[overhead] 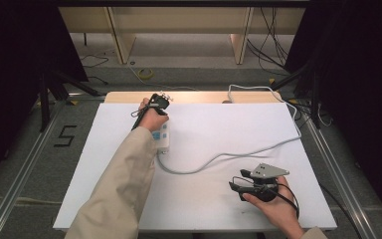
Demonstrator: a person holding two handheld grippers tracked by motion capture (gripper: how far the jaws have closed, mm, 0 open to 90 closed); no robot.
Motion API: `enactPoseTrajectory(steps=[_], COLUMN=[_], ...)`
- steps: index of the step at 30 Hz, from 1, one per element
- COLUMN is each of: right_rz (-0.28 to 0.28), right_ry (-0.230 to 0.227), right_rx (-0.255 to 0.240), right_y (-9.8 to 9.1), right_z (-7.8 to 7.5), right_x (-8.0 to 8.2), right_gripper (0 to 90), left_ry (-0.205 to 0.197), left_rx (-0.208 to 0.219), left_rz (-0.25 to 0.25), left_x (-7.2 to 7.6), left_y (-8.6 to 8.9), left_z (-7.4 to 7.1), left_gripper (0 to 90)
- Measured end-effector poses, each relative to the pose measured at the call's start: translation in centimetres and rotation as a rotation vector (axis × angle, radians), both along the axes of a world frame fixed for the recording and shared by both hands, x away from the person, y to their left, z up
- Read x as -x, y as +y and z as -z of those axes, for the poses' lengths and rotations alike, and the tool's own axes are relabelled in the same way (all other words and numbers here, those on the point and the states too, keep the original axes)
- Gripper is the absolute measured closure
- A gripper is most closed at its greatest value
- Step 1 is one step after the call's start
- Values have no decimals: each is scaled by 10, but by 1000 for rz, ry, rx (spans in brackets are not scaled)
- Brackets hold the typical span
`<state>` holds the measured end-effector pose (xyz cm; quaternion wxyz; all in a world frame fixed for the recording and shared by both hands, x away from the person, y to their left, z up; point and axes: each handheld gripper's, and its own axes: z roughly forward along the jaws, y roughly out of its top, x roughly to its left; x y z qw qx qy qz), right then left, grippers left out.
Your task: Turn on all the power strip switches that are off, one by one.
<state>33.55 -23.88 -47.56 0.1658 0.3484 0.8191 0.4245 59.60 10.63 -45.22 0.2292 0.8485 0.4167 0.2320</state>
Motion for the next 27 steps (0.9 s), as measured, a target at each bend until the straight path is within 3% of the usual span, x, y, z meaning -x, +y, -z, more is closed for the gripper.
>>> enactPoseTrajectory(steps=[4, 9, 14, 21, 27], right_rz=[4, 3, 6, 6, 8], right_ry=[2, 3, 2, 3, 3], right_rx=[-4, -4, -2, -1, 2], right_y=[-1, -1, -1, -1, -2], right_z=[-1, 0, 0, 0, 0], right_x=[0, 0, 0, -1, -1], right_gripper=[378, 378, 377, 378, 377], left_ry=[-7, 5, -34, -69, -47], left_rx=[-5, 55, 105, 115, 158], left_rz=[8, -1, -11, -18, -6], left_x=[0, 2, 8, 23, 49], left_y=[-1, 5, 11, 23, 32], left_z=[0, -3, -13, -25, -33], left_gripper=[900, 894, 785, 649, 462])
